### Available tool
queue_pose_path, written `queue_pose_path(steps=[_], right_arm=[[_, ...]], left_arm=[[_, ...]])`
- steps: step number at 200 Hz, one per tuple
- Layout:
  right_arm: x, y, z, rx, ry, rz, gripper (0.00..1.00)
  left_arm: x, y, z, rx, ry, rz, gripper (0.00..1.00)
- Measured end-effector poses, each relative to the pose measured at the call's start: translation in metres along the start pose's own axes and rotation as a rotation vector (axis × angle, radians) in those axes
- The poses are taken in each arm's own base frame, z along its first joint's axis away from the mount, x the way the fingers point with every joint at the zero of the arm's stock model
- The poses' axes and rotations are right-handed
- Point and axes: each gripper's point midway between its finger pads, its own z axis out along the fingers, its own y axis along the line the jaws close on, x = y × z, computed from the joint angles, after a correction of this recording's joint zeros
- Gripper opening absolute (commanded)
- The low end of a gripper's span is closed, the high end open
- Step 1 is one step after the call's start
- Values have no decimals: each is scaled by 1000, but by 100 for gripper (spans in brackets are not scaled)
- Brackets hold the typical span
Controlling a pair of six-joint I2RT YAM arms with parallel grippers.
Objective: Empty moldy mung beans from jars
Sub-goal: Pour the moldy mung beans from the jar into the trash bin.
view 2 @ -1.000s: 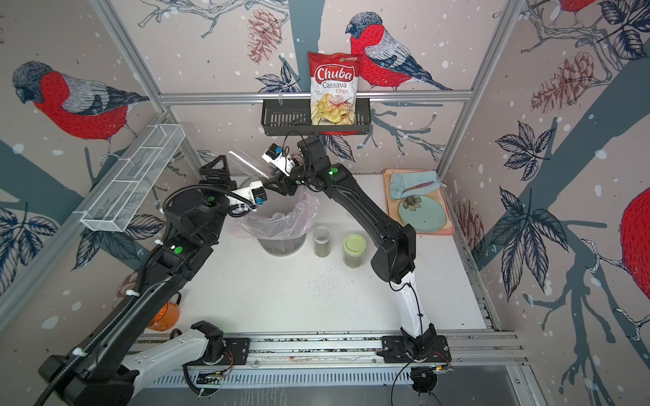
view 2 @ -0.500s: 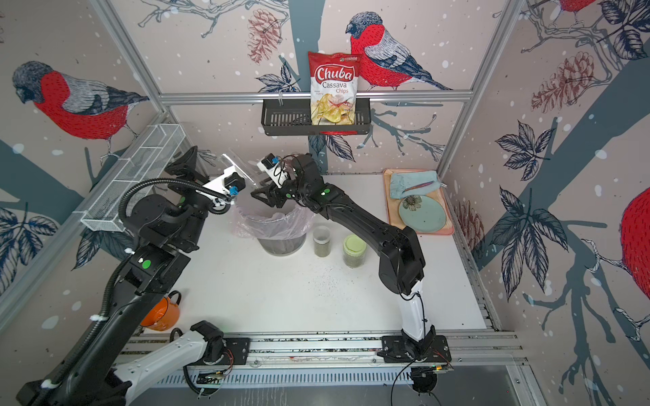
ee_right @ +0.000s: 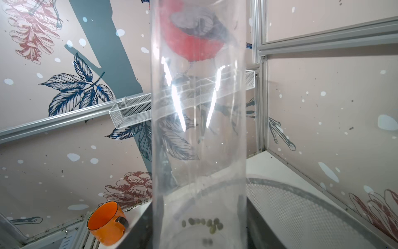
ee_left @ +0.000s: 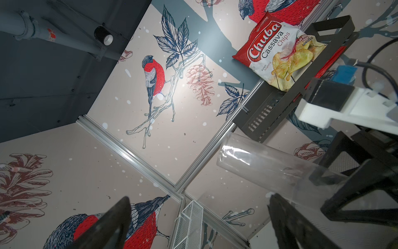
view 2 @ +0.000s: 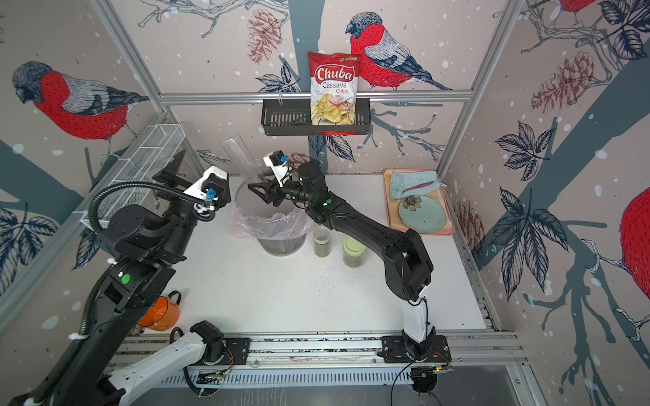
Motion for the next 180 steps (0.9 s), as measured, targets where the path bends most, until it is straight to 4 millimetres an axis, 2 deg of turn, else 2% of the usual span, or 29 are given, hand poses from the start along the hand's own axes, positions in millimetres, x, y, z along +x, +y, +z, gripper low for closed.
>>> queue_pose_path(steps=[14,27,56,77,117,140,160,180], right_arm=[[3,-4,2,4,4,10,32],[-2,-7,3,10,-4,18,32],[-8,-4,1,8,-15,5,31],[-5,-4,-7,36,-9,-3,31],[-5,-19,-8,61,-14,-3,31],[0,-11,-11,50,5,5,30],[-11,-9,-3,37,1,-27,30],[2,-9,-13,58,20,-17,28]], left_arm=[[0,-2,0,5,-2,-3,97],[0,-3,0,10,-5,-4,97],[-3,0,-4,7,-20,-8,97],[-3,0,-4,7,-20,-8,97],[-5,3,-4,5,-23,-9,97],[-6,4,-4,3,-24,-11,97],[-5,3,-4,4,-23,-10,97],[-5,2,-4,10,-21,-8,97]])
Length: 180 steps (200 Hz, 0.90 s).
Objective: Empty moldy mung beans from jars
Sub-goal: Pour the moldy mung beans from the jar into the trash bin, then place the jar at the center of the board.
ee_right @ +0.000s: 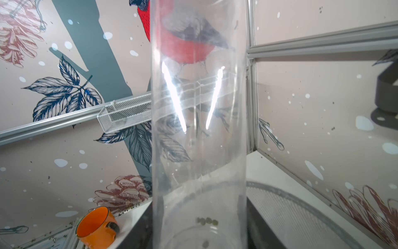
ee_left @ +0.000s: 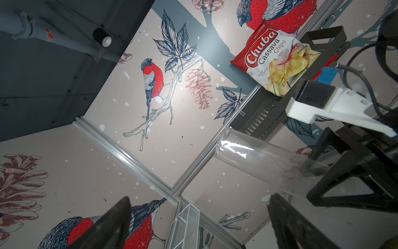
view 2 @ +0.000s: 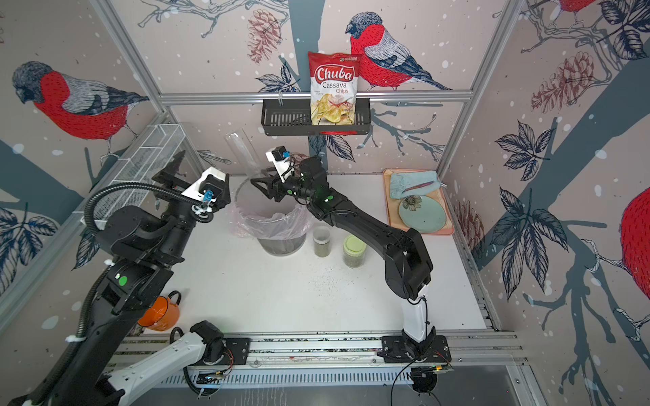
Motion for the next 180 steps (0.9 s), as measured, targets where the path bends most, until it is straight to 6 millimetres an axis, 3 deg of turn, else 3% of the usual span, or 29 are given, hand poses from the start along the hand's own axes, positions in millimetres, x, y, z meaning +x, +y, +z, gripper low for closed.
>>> queue_pose_path(steps=[22,42,64,83,102,125,144,163,180], right_arm=[[4,-5,12,-10,24,11,28],[14,-7,0,17,30,20,28],[6,-6,13,-10,32,17,27],[14,-1,2,0,28,15,26],[10,-7,17,-23,27,13,26],[28,-15,4,30,48,34,25],[21,-10,15,-18,57,33,25],[22,-9,1,14,43,28,23],[11,-13,14,-2,38,21,23]], left_arm=[[1,1,-1,-4,4,0,97],[1,1,-1,-4,5,1,97],[3,1,-1,-8,16,9,97],[4,1,-1,-10,17,9,97],[4,3,-2,-14,17,8,97],[4,3,-3,-14,17,7,97],[5,3,-5,-14,18,8,97],[5,2,-5,-13,19,8,97],[6,1,-4,-10,20,9,97]])
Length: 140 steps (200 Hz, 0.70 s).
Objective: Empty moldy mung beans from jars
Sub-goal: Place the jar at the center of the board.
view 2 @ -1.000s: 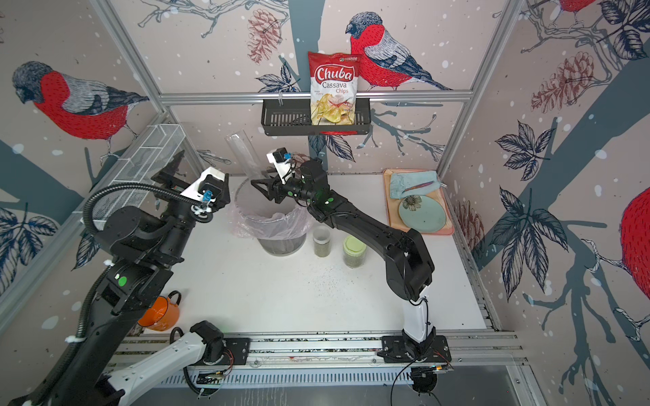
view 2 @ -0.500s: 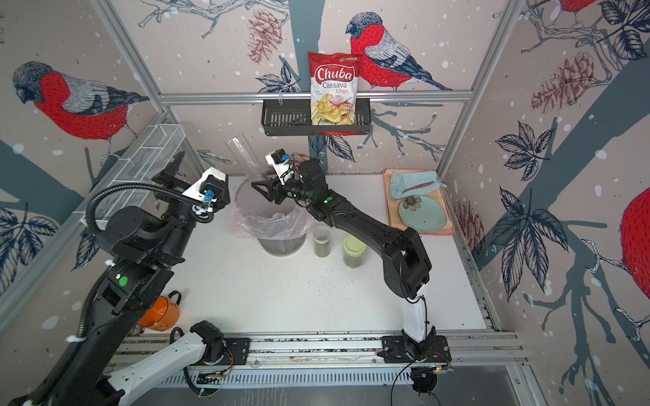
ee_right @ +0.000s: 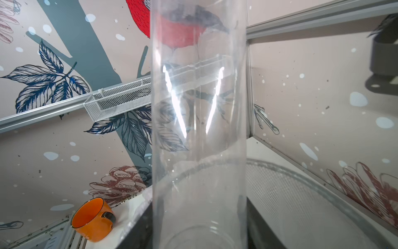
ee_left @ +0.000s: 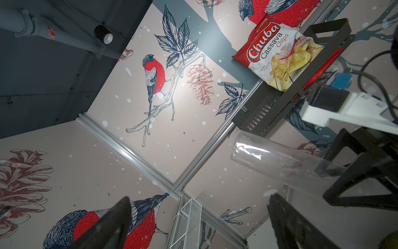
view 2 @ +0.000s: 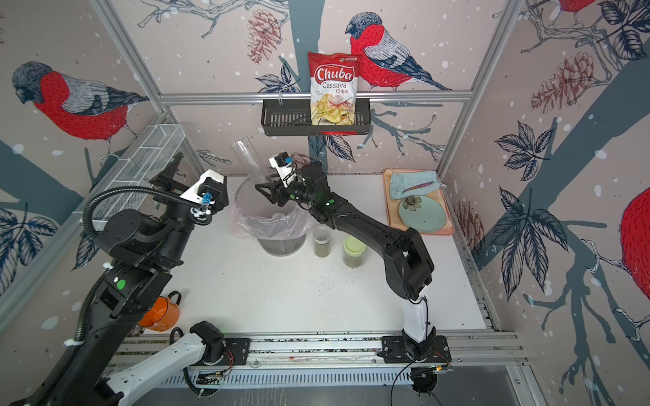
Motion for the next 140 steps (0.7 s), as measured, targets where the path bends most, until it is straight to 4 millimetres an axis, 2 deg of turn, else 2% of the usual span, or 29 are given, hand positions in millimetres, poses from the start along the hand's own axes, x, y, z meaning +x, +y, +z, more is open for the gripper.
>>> queue_pose_path(steps=[8,24,49,66,72,90,114,126,140], right_arm=[[2,-1,0,-5,4,3,23],[13,1,-13,28,16,14,22],[0,0,2,-12,8,3,23],[12,-2,-13,32,18,15,22],[14,0,-12,34,26,14,23],[0,2,7,-3,30,-8,23],[-5,-3,-7,29,41,16,22],[-21,-4,-9,25,32,34,22],[-49,-6,-12,-9,10,73,23]], left_arm=[[0,-1,0,2,1,1,97],[1,-1,0,3,2,1,97],[1,-2,1,5,3,2,97],[1,-2,2,6,3,2,97],[1,-3,2,6,3,2,97],[1,-3,2,5,3,2,97],[1,-3,2,7,4,2,97],[1,-4,2,7,5,0,97],[2,-3,2,7,5,-6,97]])
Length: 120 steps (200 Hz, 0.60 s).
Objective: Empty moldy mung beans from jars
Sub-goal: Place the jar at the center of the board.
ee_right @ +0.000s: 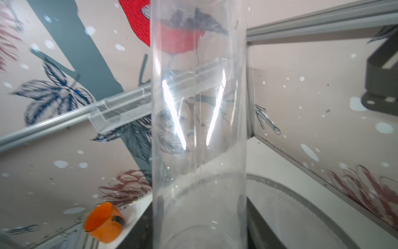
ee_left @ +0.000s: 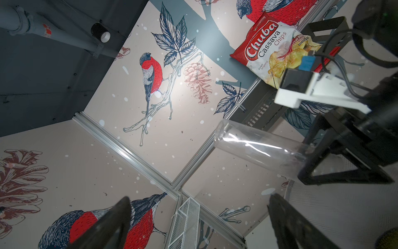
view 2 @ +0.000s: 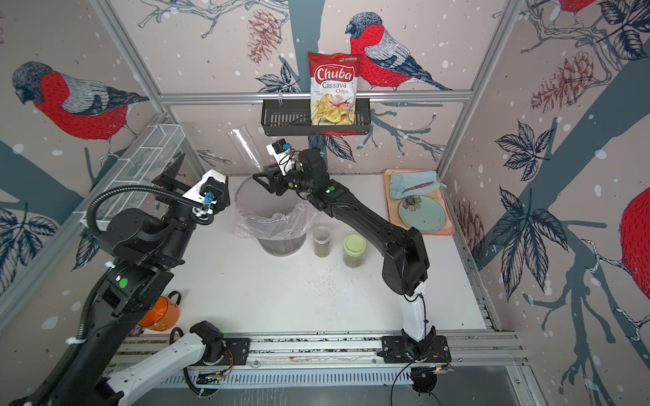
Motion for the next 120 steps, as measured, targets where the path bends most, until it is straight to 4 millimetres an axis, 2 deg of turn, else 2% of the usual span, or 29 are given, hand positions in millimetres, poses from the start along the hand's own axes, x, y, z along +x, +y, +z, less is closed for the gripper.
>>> queue_pose_path(steps=[13,24,56,75,102,120], right_arm=[[-24,-6,-9,-8,-22,43,23],[-31,-9,-16,-18,-12,91,23],[-20,18,-27,-151,77,246,23],[-12,34,-43,-203,121,335,23],[-23,52,-70,-271,117,382,24],[-30,57,-86,-290,105,391,24]], left_arm=[[0,0,0,0,0,-6,97],[0,1,-1,-2,-2,-21,97],[-2,7,-6,-14,-11,-57,97],[-2,7,-8,-15,-16,-71,97],[-3,3,-9,-1,-28,-88,97],[-4,3,-10,2,-37,-109,96]])
